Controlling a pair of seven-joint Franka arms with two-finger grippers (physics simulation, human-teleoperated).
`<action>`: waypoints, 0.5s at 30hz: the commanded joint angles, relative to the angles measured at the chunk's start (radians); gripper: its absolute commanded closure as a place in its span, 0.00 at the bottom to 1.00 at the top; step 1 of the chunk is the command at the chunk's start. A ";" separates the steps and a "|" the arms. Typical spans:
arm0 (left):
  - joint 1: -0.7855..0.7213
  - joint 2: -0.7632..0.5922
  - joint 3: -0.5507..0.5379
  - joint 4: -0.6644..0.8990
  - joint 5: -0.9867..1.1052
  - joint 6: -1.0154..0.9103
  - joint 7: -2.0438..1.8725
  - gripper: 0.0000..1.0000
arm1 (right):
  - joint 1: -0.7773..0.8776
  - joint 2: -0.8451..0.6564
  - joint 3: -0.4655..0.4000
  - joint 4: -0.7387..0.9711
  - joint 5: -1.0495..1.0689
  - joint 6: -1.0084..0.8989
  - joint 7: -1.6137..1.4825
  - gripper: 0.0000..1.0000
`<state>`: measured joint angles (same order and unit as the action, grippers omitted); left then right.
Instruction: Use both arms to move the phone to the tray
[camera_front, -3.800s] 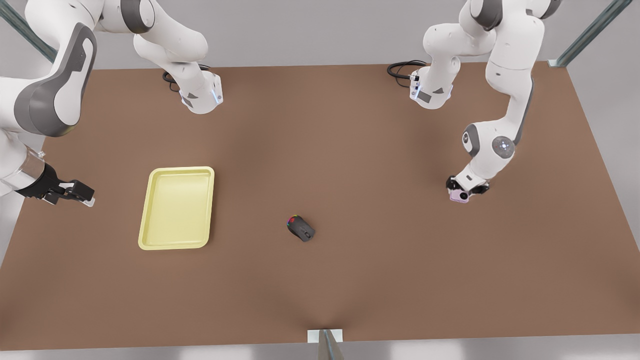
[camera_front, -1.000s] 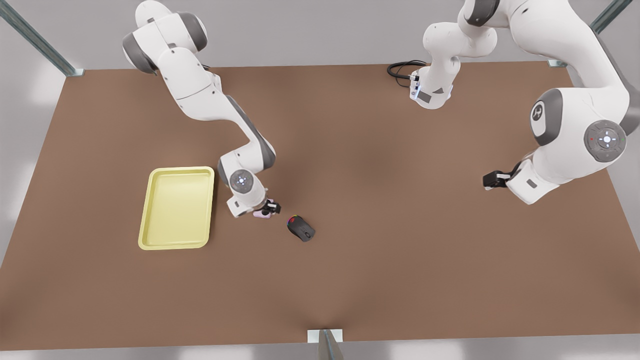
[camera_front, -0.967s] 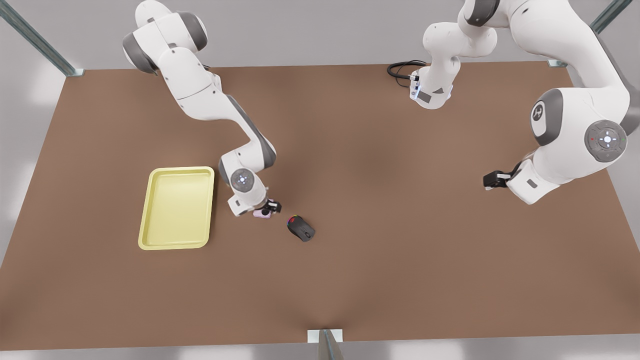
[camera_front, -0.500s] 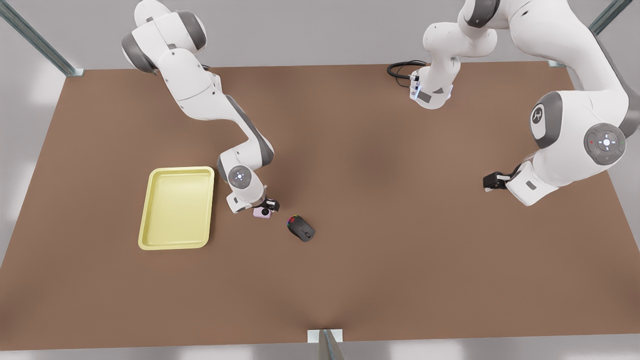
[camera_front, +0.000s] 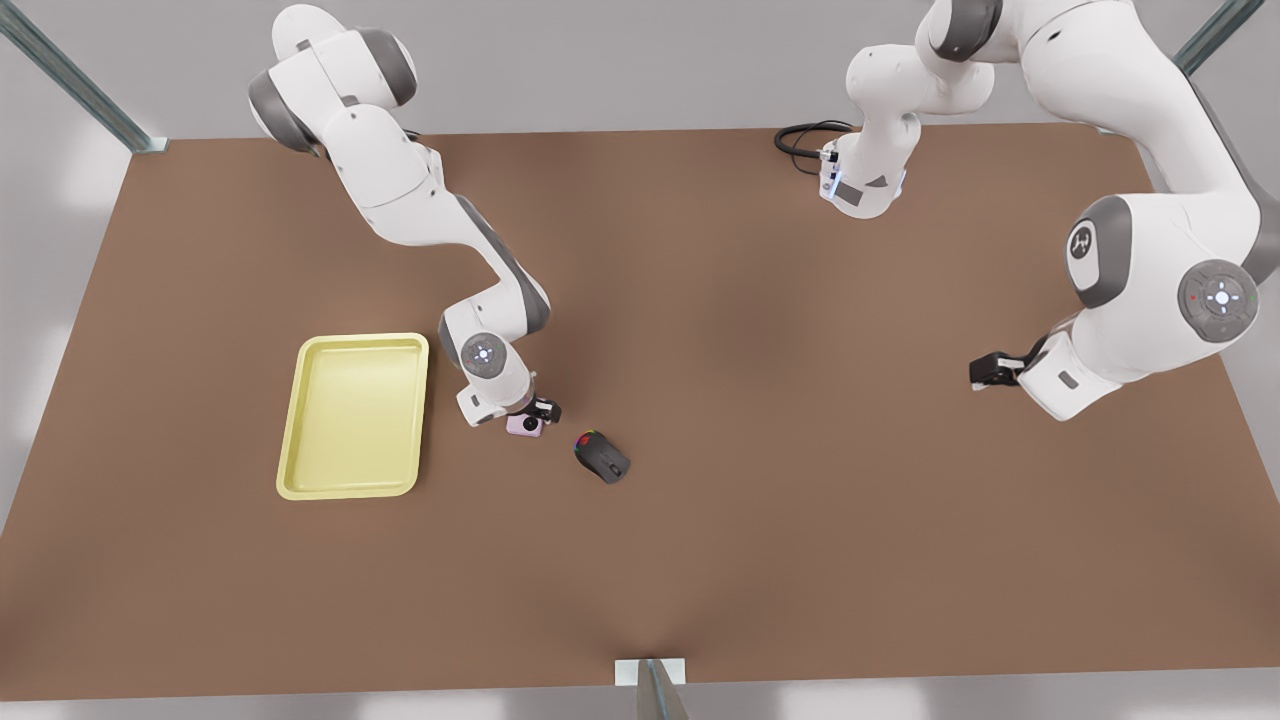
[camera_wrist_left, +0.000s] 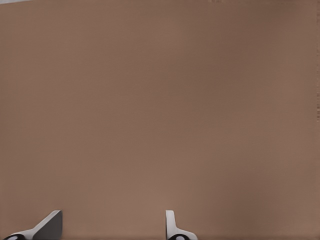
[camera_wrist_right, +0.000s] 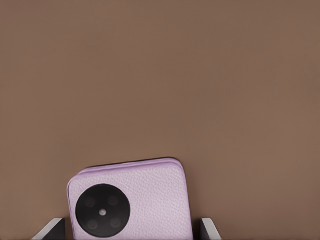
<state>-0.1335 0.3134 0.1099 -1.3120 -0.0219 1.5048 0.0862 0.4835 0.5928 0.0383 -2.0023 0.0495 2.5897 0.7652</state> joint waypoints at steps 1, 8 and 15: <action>0.000 0.000 0.001 0.000 -0.001 0.000 0.012 0.00 | 0.000 -0.001 0.000 0.000 0.001 0.003 0.002 0.00; -0.001 0.000 0.001 0.000 -0.001 0.000 0.012 0.00 | 0.000 -0.001 0.000 0.002 0.001 0.001 0.002 0.11; -0.001 -0.002 0.001 0.000 -0.001 -0.001 0.010 0.00 | 0.000 -0.007 0.000 0.004 0.001 0.000 0.000 0.11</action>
<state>-0.1350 0.3126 0.1103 -1.3120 -0.0235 1.5042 0.0925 0.4831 0.5886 0.0383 -1.9994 0.0496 2.5897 0.7691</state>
